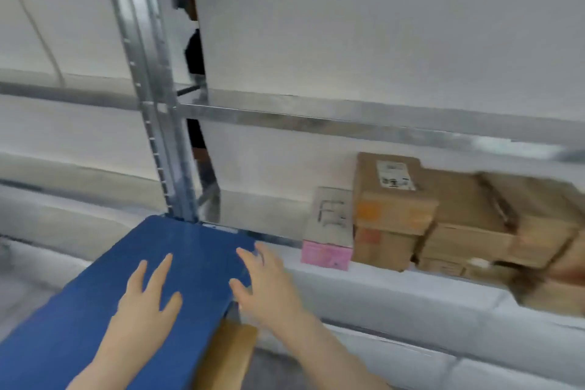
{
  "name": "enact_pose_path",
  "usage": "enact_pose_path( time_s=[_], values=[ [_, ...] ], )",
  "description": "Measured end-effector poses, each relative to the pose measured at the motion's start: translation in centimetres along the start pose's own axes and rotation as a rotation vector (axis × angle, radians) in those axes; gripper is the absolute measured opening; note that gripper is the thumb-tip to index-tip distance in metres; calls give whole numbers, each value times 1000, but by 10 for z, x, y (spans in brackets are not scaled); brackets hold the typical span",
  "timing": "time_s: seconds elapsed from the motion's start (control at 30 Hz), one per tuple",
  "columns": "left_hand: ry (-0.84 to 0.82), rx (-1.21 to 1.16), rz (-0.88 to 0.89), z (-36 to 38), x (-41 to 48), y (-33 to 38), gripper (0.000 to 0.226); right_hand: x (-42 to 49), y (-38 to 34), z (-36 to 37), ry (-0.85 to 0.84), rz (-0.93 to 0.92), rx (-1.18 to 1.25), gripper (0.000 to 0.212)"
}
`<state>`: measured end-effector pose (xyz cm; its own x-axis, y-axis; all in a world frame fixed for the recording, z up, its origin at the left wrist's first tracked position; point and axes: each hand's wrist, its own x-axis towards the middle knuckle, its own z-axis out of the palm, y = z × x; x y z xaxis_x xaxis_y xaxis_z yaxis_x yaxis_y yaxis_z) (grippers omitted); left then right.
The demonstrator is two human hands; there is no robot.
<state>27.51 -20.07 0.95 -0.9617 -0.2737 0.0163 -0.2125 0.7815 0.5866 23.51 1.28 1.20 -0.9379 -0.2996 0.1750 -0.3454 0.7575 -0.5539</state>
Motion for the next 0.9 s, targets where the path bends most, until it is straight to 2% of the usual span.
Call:
enact_pose_path(
  time_s=[0.2,0.37,0.5,0.63,0.77,0.9],
  values=[
    [-254,-72,356,122,17,202,67,-38,135,-154,262,204,-141,50],
    [-306,-148,412,171,32,309,61,-51,215,-240,349,286,-225,52],
    [-227,-254,393,187,68,346,53,-30,257,-265,323,286,-198,51],
    [-185,-201,416,197,109,368,50,12,277,-262,279,247,-99,49],
    [-259,-106,541,213,130,375,42,42,285,-241,238,272,-28,53],
    [-168,-151,534,223,129,375,38,47,288,-231,285,324,28,49]
  ],
)
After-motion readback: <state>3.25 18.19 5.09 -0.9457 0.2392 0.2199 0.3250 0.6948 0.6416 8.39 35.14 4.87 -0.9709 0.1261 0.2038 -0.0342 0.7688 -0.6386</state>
